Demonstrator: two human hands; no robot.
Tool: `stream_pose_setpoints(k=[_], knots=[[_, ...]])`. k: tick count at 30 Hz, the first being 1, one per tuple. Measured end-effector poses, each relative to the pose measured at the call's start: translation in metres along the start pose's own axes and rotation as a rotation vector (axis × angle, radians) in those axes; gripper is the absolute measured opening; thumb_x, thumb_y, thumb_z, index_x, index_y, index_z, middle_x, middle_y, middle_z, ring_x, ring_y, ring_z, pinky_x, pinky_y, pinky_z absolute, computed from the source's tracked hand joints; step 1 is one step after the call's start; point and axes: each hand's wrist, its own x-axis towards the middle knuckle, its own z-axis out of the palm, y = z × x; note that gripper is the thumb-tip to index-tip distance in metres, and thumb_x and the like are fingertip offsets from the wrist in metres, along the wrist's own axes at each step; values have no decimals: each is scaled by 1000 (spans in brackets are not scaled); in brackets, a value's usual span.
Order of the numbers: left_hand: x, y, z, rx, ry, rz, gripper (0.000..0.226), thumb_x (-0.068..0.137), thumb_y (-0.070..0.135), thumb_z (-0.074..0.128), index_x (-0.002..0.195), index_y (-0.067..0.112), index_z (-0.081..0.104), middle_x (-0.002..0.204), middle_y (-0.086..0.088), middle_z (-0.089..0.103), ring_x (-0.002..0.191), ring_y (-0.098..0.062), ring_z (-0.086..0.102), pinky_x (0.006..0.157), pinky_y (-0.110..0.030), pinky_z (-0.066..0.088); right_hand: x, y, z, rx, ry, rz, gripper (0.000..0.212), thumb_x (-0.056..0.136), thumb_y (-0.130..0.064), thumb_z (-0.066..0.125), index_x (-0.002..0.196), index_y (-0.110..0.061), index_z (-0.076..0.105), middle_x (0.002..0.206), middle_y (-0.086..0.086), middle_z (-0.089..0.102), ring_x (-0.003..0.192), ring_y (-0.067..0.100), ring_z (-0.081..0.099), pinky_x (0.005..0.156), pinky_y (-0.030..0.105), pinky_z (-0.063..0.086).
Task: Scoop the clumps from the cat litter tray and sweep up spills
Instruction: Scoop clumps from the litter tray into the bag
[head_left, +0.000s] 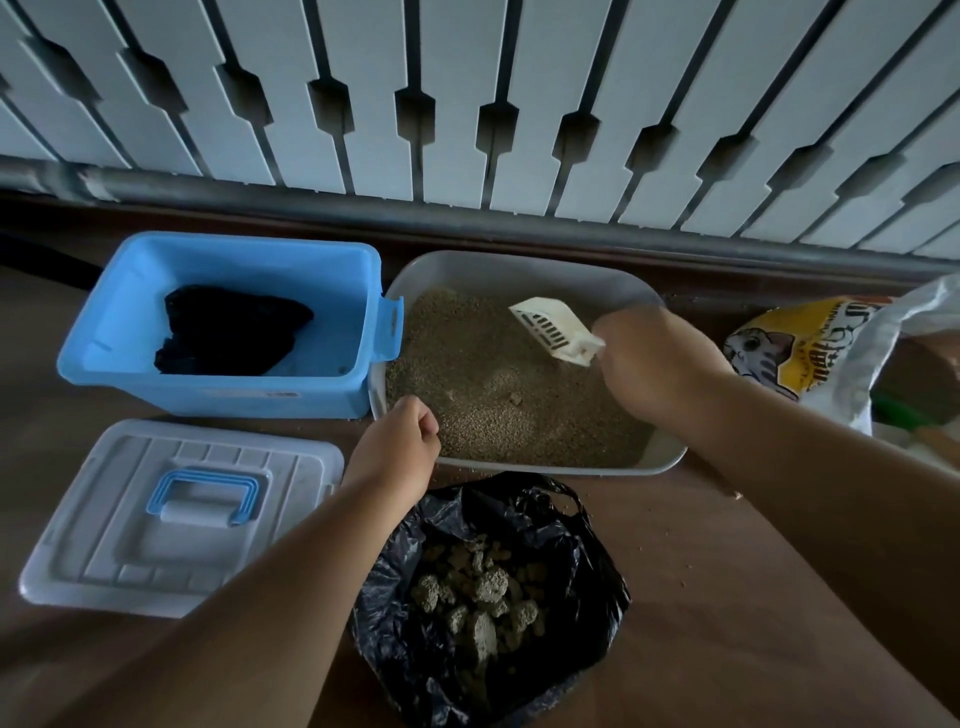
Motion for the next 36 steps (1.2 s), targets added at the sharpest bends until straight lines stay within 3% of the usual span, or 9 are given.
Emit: stream_pose_setpoints(k=[3,8,11,15,19,22,26,33,36], knots=[[-1,-1,1,-4,-1,2,9,97,18,55,91,25,53,79,9,58,69,-8,56,54,-27,38,5,-6,0,-118,-16,-28,23,95,-9,49,113,-14,63,81,0,54,69,16,52,55,29,36],[0,0,-1,-6,-15,12,8,98,18,55,93,24,53,80,8,59,69,-6,56,53,-24,36,23,-36,15,-254,-57,-170,39,97,-7,49,135,-8,54,101,10,52,83,26,59,63,35,45],[0,-1,-2,-24,-33,17,7,98,19,55,94,24,54,80,7,59,69,-7,57,53,-25,38,32,-45,12,-211,-160,-198,32,98,-8,48,127,-9,61,97,3,60,83,20,59,69,32,44],[0,-3,-3,-55,-55,31,6,97,20,56,93,24,54,81,7,61,72,-11,60,63,-34,50,38,-31,3,-156,-191,-220,20,96,-18,56,108,-15,72,79,-4,65,70,11,60,60,26,40],[-1,-3,-2,-69,-47,33,7,97,19,56,93,24,53,81,6,61,72,-12,60,63,-34,50,36,-8,-9,105,-356,-108,25,102,-25,52,114,-17,72,89,3,71,71,15,62,62,28,46],[-2,-3,-2,-60,-43,37,8,97,18,56,92,24,52,80,7,60,72,-12,60,59,-31,46,35,19,-8,582,-505,132,20,102,-19,52,112,-16,69,70,7,58,46,12,43,41,21,31],[-2,0,-1,-50,-43,22,6,98,17,55,95,22,53,80,7,59,72,-12,59,58,-30,43,26,38,21,966,-614,374,21,101,-17,55,119,-13,64,68,6,56,42,7,37,36,18,26],[-2,2,0,-41,-63,7,7,97,15,50,99,21,53,84,6,59,77,-12,58,63,-32,44,0,-4,86,1141,-613,396,29,104,-22,49,132,-17,57,76,8,71,44,12,54,39,19,34],[-3,2,0,-46,-62,-7,8,96,16,50,99,23,52,83,6,60,76,-11,58,63,-33,45,6,-31,91,1123,-523,431,23,104,-23,49,122,-16,62,68,6,65,42,12,50,38,16,33]])
